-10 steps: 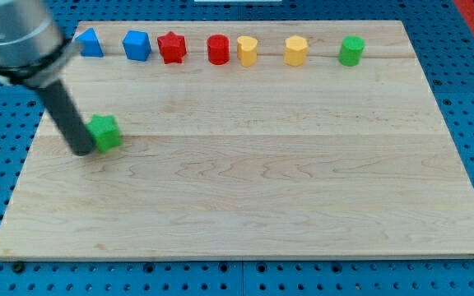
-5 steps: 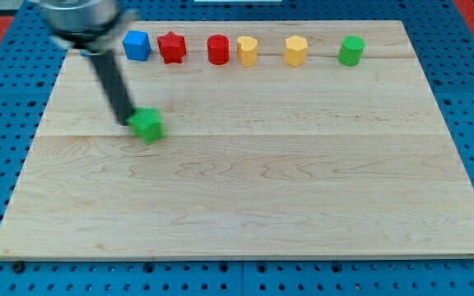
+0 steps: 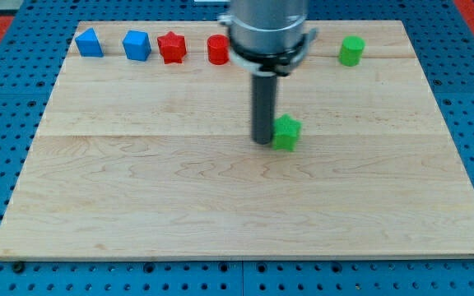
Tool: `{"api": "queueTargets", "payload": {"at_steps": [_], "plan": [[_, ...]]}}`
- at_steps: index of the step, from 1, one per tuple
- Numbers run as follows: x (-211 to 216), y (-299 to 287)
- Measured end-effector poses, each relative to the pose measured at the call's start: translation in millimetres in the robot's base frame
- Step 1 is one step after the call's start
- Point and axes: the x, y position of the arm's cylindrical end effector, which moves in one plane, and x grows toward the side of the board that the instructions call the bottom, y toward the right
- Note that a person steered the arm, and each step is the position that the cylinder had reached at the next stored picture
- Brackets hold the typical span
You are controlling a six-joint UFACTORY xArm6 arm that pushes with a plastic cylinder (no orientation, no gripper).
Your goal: Slide the green star below the yellow hexagon
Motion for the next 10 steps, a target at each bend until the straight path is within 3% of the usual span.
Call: {"api": "queueTargets", "payload": {"at_steps": [2,4,6,7,9,10], "plan": [[36,47],[-20,80],[-7,65],[-21,35],[-107,68],[-104,91]]}}
